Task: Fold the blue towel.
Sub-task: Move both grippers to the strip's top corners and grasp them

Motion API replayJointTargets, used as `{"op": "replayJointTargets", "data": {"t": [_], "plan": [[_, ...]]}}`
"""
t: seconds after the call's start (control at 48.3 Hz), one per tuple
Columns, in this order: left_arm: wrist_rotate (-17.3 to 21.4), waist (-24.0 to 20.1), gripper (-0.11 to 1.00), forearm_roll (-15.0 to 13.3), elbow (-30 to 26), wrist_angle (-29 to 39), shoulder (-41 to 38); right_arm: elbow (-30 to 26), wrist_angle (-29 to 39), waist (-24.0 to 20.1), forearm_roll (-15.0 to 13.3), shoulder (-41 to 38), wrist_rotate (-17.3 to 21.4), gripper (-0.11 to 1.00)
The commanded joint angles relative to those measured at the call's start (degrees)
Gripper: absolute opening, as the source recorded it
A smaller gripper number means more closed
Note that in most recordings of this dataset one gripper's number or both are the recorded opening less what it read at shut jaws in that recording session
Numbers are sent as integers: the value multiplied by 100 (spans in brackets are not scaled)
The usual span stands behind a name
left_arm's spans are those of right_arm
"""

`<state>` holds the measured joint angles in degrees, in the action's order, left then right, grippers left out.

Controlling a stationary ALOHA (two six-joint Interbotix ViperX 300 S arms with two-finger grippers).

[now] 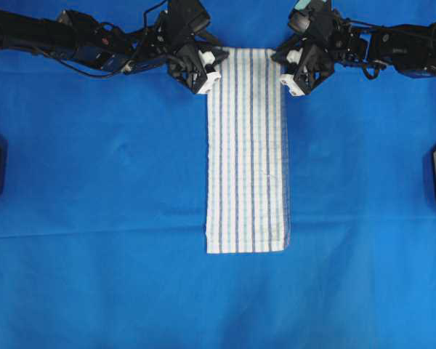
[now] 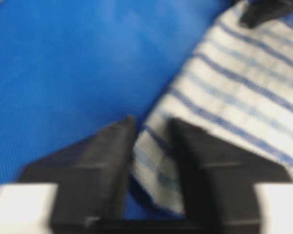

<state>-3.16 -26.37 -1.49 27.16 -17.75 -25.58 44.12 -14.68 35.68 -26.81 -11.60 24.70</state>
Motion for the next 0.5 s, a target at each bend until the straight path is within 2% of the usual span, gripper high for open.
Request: {"op": "replayJointTargets", "data": {"t": [0.0, 0.083, 0.248, 0.476], "plan": [[53, 44, 14, 18, -53, 9, 70, -26, -18, -53, 0, 70, -9, 8], [149, 62, 2, 18, -53, 70, 70, -26, -9, -53, 18, 70, 0, 7], [220, 53, 2, 18, -105, 360, 105, -70, 9, -53, 26, 70, 9, 7], [492, -255, 2, 18, -369, 896, 352, -246, 114, 132, 26, 185, 9, 7]]}}
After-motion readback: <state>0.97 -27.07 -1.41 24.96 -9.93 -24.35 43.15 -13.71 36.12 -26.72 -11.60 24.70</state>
